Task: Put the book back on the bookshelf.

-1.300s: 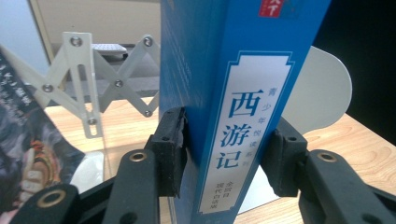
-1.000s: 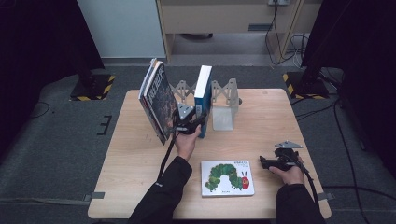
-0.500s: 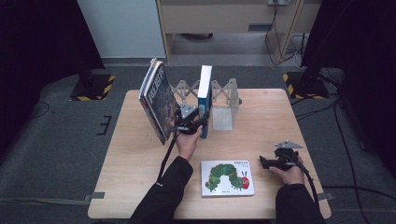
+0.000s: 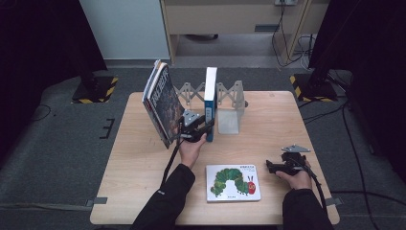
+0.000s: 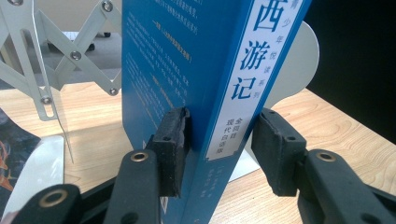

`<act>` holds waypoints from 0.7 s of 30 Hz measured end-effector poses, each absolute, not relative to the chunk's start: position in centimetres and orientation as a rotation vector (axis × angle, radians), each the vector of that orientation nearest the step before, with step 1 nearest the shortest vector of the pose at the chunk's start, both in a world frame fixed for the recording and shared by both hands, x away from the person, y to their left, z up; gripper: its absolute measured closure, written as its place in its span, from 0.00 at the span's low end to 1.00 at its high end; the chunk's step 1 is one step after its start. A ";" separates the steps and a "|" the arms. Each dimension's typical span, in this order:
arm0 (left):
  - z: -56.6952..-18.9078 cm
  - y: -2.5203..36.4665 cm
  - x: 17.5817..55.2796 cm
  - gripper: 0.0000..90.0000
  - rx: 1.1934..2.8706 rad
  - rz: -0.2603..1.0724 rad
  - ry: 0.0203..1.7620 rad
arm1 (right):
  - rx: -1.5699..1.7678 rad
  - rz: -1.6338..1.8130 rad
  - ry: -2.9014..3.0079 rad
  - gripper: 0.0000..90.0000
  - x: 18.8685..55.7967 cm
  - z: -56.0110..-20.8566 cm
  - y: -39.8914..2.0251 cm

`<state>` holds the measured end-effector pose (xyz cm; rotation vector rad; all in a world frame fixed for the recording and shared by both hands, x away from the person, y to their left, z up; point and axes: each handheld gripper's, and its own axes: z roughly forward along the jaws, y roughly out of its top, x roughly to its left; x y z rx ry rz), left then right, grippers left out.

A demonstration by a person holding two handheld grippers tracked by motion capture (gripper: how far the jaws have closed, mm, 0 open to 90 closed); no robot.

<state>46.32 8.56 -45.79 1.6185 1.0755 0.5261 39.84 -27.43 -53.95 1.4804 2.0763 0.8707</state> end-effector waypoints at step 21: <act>-45.9 7.9 46.4 0.61 1.626 0.504 1.057 | 1.479 0.871 2.075 0.04 39.9 -54.0 -27.4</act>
